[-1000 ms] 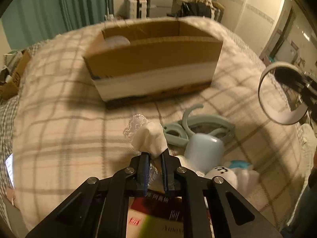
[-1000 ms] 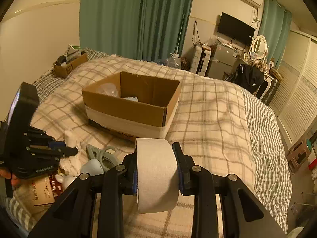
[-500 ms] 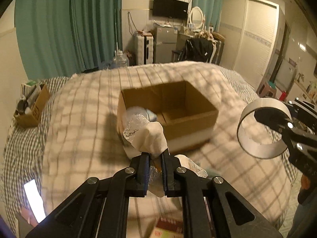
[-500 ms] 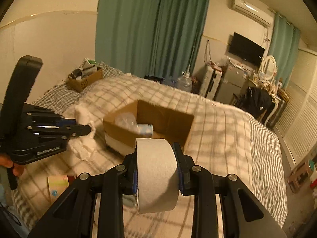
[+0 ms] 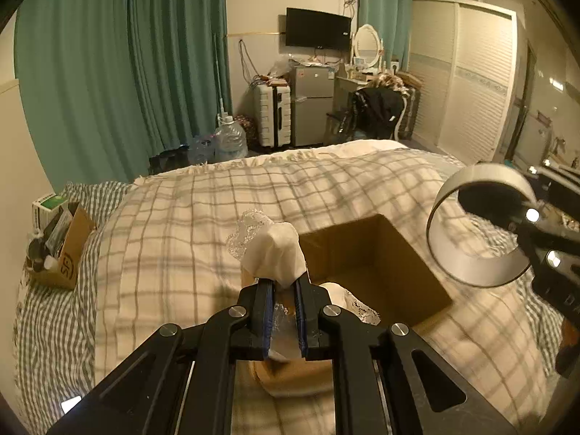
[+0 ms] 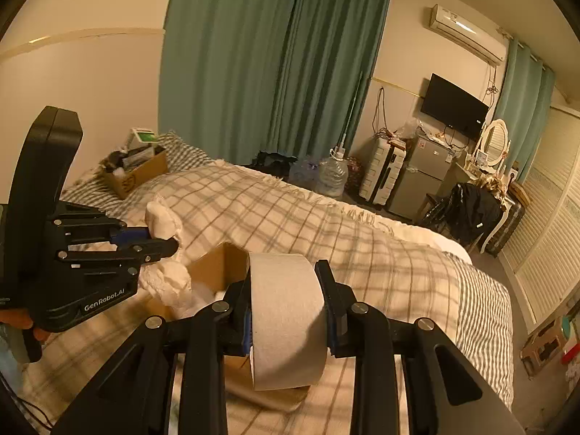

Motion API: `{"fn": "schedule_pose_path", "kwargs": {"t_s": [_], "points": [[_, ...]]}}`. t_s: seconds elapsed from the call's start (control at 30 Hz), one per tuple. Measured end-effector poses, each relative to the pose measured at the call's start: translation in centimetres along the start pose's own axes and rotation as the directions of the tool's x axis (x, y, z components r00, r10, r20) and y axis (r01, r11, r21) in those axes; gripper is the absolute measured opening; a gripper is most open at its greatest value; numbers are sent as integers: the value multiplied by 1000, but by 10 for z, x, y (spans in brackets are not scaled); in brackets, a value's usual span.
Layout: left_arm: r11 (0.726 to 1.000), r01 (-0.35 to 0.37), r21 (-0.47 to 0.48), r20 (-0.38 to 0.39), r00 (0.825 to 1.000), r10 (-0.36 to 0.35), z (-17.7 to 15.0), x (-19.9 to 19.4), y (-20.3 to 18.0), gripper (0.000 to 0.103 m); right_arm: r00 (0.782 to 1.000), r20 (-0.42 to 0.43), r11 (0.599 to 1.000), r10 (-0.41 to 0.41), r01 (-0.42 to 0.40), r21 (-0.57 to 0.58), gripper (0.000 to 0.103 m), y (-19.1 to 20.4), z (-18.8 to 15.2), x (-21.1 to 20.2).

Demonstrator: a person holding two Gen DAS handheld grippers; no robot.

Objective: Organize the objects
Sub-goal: 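Drop the cloth and tape roll into the box, opening both grippers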

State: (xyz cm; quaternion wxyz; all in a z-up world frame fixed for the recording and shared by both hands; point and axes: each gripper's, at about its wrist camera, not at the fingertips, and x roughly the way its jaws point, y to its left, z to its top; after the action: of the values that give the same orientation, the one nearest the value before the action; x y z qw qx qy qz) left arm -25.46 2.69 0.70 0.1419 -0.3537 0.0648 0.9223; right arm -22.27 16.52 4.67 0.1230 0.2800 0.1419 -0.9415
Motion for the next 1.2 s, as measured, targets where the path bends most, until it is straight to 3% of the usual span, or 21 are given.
{"fn": "schedule_pose_path", "kwargs": {"t_s": [0.17,0.27,0.6,0.63,0.67,0.7,0.73,0.77,0.9,0.97,1.07,1.2], "points": [[999,-37,21,-16,999,37,8,37,6,10,1000,4,1000,-27,27,-7,27,-11,16,44],[996,-73,42,-10,997,73,7,53,6,10,1000,-24,1000,3,-3,14,27,-16,14,74],[998,-59,28,-65,996,61,1,87,7,14,985,-132,990,114,-101,97,29,-22,-20,125],[998,-55,33,-72,996,57,1,87,5,18,980,-151,989,126,-112,100,38,-25,-22,128],[998,-56,40,-77,995,59,0,88,3,28,976,-169,987,136,-119,108,57,-26,-25,129],[997,-58,44,-82,995,61,-1,87,2,34,976,-173,986,134,-115,117,67,-26,-27,127],[997,-65,49,-90,994,69,-3,86,0,52,976,-175,987,127,-106,123,78,-27,-28,126],[996,-72,51,-88,993,77,-4,84,-1,62,977,-176,987,120,-98,128,79,-28,-29,123],[995,-88,38,-92,992,91,-9,71,0,67,981,-168,987,95,-71,142,79,-36,-32,101],[995,-96,21,-93,991,97,-11,61,2,80,983,-164,990,79,-58,133,79,-38,-32,86],[993,-114,1,-77,991,114,-15,40,5,90,989,-138,994,48,-34,102,79,-36,-31,53],[993,-115,-7,-73,991,114,-26,10,6,92,996,-91,998,14,-8,69,79,-32,-32,4]]}}
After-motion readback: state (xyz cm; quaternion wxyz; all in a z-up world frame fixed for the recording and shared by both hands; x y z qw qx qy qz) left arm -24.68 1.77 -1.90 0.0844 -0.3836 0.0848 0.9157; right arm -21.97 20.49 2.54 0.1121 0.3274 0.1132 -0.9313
